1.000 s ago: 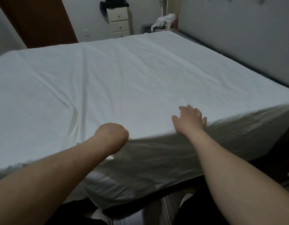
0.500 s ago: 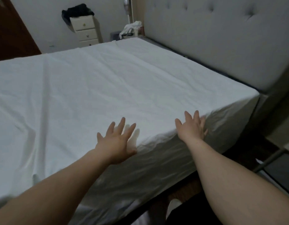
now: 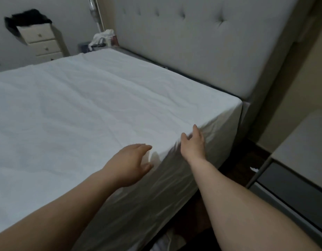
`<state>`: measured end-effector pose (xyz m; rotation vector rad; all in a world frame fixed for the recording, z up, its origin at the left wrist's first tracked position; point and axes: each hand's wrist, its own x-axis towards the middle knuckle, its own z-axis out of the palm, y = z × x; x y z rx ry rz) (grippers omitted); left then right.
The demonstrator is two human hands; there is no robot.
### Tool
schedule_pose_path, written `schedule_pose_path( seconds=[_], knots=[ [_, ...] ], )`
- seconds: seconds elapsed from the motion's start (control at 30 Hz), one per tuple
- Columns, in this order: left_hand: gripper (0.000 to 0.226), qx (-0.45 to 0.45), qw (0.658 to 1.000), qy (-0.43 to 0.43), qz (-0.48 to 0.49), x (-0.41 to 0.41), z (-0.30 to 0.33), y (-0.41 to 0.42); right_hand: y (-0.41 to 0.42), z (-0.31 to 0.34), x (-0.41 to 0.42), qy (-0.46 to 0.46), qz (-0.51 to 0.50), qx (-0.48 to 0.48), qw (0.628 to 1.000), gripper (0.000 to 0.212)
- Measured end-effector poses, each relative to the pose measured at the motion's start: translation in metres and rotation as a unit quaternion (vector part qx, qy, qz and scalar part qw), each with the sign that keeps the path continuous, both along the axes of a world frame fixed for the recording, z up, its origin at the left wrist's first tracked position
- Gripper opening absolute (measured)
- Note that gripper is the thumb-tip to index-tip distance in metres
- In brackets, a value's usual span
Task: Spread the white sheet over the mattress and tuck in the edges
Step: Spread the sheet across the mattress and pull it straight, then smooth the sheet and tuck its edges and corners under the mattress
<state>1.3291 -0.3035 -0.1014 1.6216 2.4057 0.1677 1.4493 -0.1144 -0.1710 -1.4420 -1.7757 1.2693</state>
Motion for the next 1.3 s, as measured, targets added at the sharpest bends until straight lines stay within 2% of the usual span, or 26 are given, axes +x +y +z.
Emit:
schedule_pose_path(
  seconds=[0.07, 0.13, 0.33, 0.37, 0.43, 0.53, 0.63, 0.7, 0.77, 0.8, 0.93, 1.07, 1.1, 1.17, 1.23, 1.3],
  knots=[
    [0.075, -0.040, 0.999, 0.007, 0.004, -0.002, -0.010, 0.020, 0.012, -0.003, 0.001, 0.048, 0.002, -0.050, 0.998, 0.064],
    [0.082, -0.036, 0.999, 0.032, 0.010, 0.000, -0.018, 0.043, 0.026, -0.002, 0.001, 0.107, -0.023, -0.084, 0.990, 0.058],
    [0.083, 0.016, 0.995, 0.089, -0.035, 0.007, -0.034, 0.135, 0.079, -0.008, -0.001, 0.095, -0.151, -0.011, 0.984, 0.046],
    [0.084, 0.018, 0.994, 0.096, -0.045, 0.006, -0.033, 0.150, 0.092, -0.010, 0.000, 0.074, -0.157, 0.013, 0.985, 0.045],
    [0.087, 0.018, 0.993, 0.097, -0.058, 0.001, -0.033, 0.182, 0.125, -0.014, 0.005, -0.041, -0.133, 0.089, 0.986, 0.046],
    [0.087, -0.009, 0.994, 0.089, -0.066, -0.005, -0.035, 0.217, 0.173, -0.008, 0.016, -0.205, -0.055, 0.206, 0.955, 0.053],
    [0.090, -0.052, 0.992, 0.083, -0.081, -0.008, -0.048, 0.237, 0.216, 0.009, 0.005, -0.285, 0.059, 0.269, 0.918, 0.062],
    [0.091, -0.055, 0.988, 0.097, -0.110, -0.004, -0.054, 0.240, 0.230, 0.014, -0.009, -0.331, 0.179, 0.264, 0.888, 0.068],
    [0.090, -0.050, 0.982, 0.102, -0.150, -0.002, -0.056, 0.241, 0.241, 0.012, -0.016, -0.386, 0.250, 0.235, 0.856, 0.072],
    [0.089, -0.051, 0.979, 0.100, -0.169, -0.002, -0.055, 0.241, 0.248, 0.009, -0.017, -0.403, 0.244, 0.216, 0.855, 0.074],
    [0.086, -0.036, 0.968, 0.071, -0.237, 0.000, -0.049, 0.231, 0.283, 0.003, 0.003, -0.419, 0.108, 0.142, 0.890, 0.074],
    [0.072, 0.020, 0.972, 0.006, -0.236, -0.004, -0.042, 0.204, 0.288, 0.011, 0.020, -0.432, 0.010, 0.088, 0.898, 0.064],
    [0.071, 0.028, 0.975, 0.008, -0.222, -0.007, -0.040, 0.193, 0.281, 0.015, 0.021, -0.444, -0.004, 0.100, 0.891, 0.060],
    [0.074, 0.032, 0.983, 0.035, -0.179, -0.016, -0.037, 0.168, 0.258, 0.025, 0.019, -0.471, -0.001, 0.188, 0.862, 0.051],
    [0.074, 0.027, 0.990, 0.057, -0.126, -0.029, -0.030, 0.143, 0.226, 0.035, 0.007, -0.461, 0.056, 0.274, 0.842, 0.052],
    [0.074, 0.007, 0.996, 0.063, -0.069, -0.043, -0.020, 0.112, 0.177, 0.045, -0.018, -0.416, 0.132, 0.305, 0.847, 0.057]
  ],
)
